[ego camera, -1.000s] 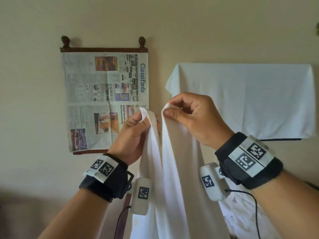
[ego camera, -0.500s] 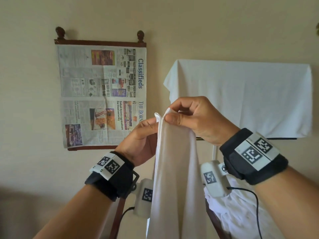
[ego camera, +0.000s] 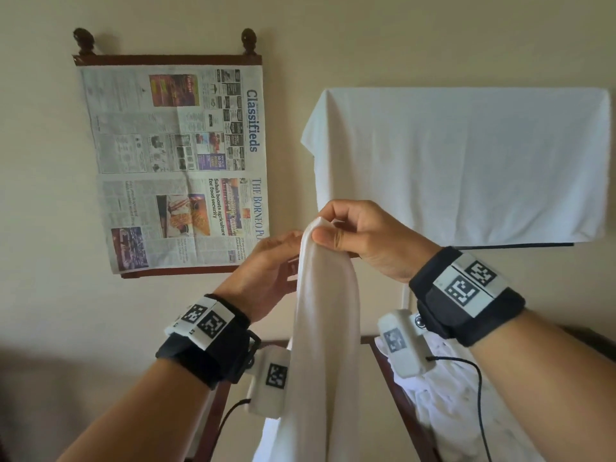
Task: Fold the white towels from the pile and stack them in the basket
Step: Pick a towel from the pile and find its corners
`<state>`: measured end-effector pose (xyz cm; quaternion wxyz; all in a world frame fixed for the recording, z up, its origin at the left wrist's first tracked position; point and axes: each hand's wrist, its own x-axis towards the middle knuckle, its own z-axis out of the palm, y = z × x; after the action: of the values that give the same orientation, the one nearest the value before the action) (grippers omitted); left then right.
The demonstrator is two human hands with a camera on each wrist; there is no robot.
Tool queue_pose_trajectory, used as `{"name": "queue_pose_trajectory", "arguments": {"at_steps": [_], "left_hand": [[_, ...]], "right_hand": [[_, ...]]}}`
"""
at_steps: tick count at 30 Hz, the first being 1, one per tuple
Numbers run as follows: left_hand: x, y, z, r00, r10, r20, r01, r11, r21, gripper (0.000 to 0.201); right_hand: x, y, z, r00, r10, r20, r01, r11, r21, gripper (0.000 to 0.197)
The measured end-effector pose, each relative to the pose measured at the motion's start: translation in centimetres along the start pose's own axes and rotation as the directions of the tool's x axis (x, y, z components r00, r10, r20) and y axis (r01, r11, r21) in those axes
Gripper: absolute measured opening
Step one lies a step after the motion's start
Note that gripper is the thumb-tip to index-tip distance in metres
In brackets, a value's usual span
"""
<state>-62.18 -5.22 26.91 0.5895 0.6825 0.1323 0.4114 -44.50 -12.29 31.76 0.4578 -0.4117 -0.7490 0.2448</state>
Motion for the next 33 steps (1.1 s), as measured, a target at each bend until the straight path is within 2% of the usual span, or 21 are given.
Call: {"name": "queue_pose_trajectory", "arguments": {"at_steps": [3,5,7,9,11,14,17,19,21,22,25,29,31,33], "left_hand": [[-0.3,-1.0,2.1,0.989,0.002,-0.148,-0.001,1.0,0.009,0.031],[-0.3,-1.5,3.7,0.97,0.114,-0.215,-0.071,0.978,0.196,0.021],[0.1,-2.0,4.6,0.945,0.245,-0.215,-0.134,0.893,0.431,0.013],[0.6,-2.4,5.0,0.943,0.25,-0.221,-0.098,0.842,0.531,0.009],[1.1,-2.7,5.3,0.956,0.138,-0.26,-0.004,0.888,0.459,0.01],[1.3,-3.5,6.9,0.97,-0.054,-0.237,0.118,0.956,0.267,0.014],[1.6,-4.8,8.6,0.963,-0.06,-0.263,0.13,0.958,0.257,0.016],[1.9,-5.8,9.1,0.954,-0.024,-0.298,0.114,0.951,0.288,0.018],[2.1,-6.4,9.3,0.954,0.022,-0.299,0.091,0.929,0.359,0.016],[2.2,-6.6,9.5,0.957,0.039,-0.286,0.085,0.909,0.408,0.017],[2.8,-6.8,10.1,0.968,0.078,-0.238,0.062,0.846,0.529,0.018],[3.5,-6.6,10.9,0.983,0.114,-0.141,-0.004,0.79,0.613,0.013],[3.6,-6.4,11.2,0.987,0.127,-0.1,-0.033,0.764,0.644,0.014],[3.7,-6.2,10.7,0.977,0.164,-0.139,-0.026,0.731,0.682,0.02]], "right_hand": [[-0.3,2.1,-0.9,0.995,0.0,-0.099,-0.005,0.999,-0.046,0.016],[-0.3,3.3,-1.5,0.99,-0.012,-0.143,-0.003,0.995,-0.104,0.015],[-0.3,4.3,-2.3,0.983,-0.027,-0.183,-0.005,0.986,-0.168,0.016],[-0.7,5.1,-2.8,0.975,-0.041,-0.22,-0.007,0.977,-0.212,0.017],[-1.3,6.0,-3.2,0.968,-0.049,-0.246,-0.01,0.973,-0.23,0.018],[-2.4,7.4,-3.7,0.962,-0.061,-0.266,-0.005,0.97,-0.242,0.021],[-4.0,8.8,-4.2,0.964,-0.04,-0.263,-0.011,0.981,-0.191,0.017],[-5.5,10.0,-4.7,0.965,0.063,-0.256,-0.043,0.996,0.083,0.018],[-6.8,11.1,-5.2,0.956,0.186,-0.225,-0.091,0.922,0.376,0.014],[-7.4,11.6,-5.3,0.955,0.209,-0.212,-0.107,0.906,0.409,0.012],[-8.8,12.5,-5.4,0.973,0.178,-0.15,-0.127,0.946,0.298,0.013],[-9.8,13.4,-5.3,0.978,0.147,-0.145,-0.119,0.976,0.182,0.013],[-10.3,15.0,-4.5,0.967,0.219,-0.129,-0.202,0.971,0.129,0.014],[-11.3,17.8,-3.1,0.955,0.275,-0.107,-0.267,0.96,0.086,0.016]]}}
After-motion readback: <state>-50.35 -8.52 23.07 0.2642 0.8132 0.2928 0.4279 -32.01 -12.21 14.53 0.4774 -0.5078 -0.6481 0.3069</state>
